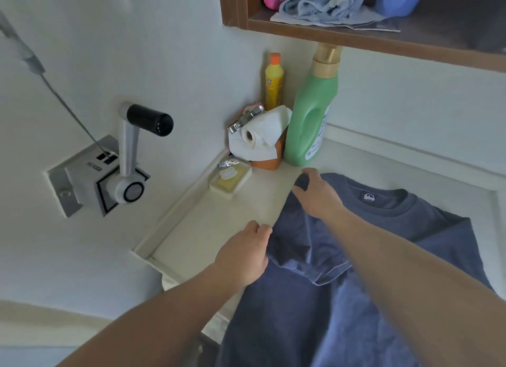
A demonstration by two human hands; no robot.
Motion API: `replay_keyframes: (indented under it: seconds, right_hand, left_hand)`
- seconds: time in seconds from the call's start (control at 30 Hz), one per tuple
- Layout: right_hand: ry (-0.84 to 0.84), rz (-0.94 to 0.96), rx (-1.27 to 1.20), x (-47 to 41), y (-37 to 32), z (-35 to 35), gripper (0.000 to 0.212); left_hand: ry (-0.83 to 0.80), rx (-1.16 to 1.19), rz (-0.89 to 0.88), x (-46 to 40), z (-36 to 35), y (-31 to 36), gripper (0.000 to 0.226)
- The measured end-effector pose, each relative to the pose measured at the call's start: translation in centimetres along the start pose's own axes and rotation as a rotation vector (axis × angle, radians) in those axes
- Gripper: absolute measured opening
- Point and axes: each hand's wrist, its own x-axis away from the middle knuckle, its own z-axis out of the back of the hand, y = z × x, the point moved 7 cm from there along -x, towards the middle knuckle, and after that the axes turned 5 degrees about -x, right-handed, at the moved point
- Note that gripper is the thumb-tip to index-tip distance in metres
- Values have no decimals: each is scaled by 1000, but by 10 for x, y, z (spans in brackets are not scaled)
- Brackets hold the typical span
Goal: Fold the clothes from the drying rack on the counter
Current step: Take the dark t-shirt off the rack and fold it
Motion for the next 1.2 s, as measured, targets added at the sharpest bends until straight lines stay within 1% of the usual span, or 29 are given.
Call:
replay_keyframes:
  seconds: [0.07,0.1,0.17,0.23,0.27,0.4,0.47,0.53,0.57,0.63,0.67,0.7,0.8,0.83,0.9,0.93,1.03,1.1,1.13,1.17,1.2]
  right_hand:
    - [0,-42,-87,-15,4,-6,65]
    - [20,-87,-135,-20,7,-6,65]
    - [51,-159,-194,-34,12,-10,54]
    - [31,-159,-203,-44,11,-13,39]
    - [20,-169,-202,-49,10,-13,36]
    - [19,-237,-173,-63,8,-4,40]
    - [36,-225,-176,-65,8,-3,39]
    - [60,-183,-217,-61,7,-3,38]
    - [70,-147,-209,-57,6,-2,38]
    - [11,-77,-187,-49,3,-5,42]
    - [-32,-36,-156,-46,1,-7,45]
    - [-70,-4,-135,-42,1,-8,50]
    - [-151,15,-116,-31,3,-3,70]
    - [-159,31,-65,-27,5,-1,73]
    - [-149,75,63,-13,9,7,73]
    - [-151,78,111,-5,13,10,73]
    - [-234,-23,187,19,32,17,83]
    - [-267,-106,194,33,47,24,83]
    - [-240,-132,152,38,52,31,80]
    - [-175,-147,91,43,55,41,75]
    - [-73,-152,31,47,58,52,68]
  left_hand:
    - [-17,-29,33,0,-1,-6,38]
    - [-26,-41,47,-1,-1,-7,37]
    - [-50,-56,88,-3,-2,-14,36]
    - [-64,-69,113,-7,-2,-21,34]
    - [-72,-73,123,-10,-1,-24,33]
    - [-113,-141,137,-14,0,-32,28]
    - [-120,-197,120,-12,-1,-31,26]
    - [-107,-237,86,-8,-2,-27,30]
    - [-90,-235,63,-5,-2,-26,36]
    - [-58,-211,2,1,-3,-24,54]
    - [-53,-214,-32,3,-4,-22,60]
    - [-64,-205,-46,4,-4,-20,62]
    - [-158,-134,19,3,-3,-21,52]
    - [-148,-159,5,3,-3,-20,50]
    - [-9,-247,-102,4,6,-14,45]
    - [31,-295,-154,5,7,-12,42]
    - [91,-376,-191,4,4,-13,36]
    - [119,-392,-200,5,3,-11,33]
    - [132,-399,-208,5,2,-9,33]
    - [141,-405,-213,6,2,-7,33]
    - [148,-408,-216,6,2,-7,32]
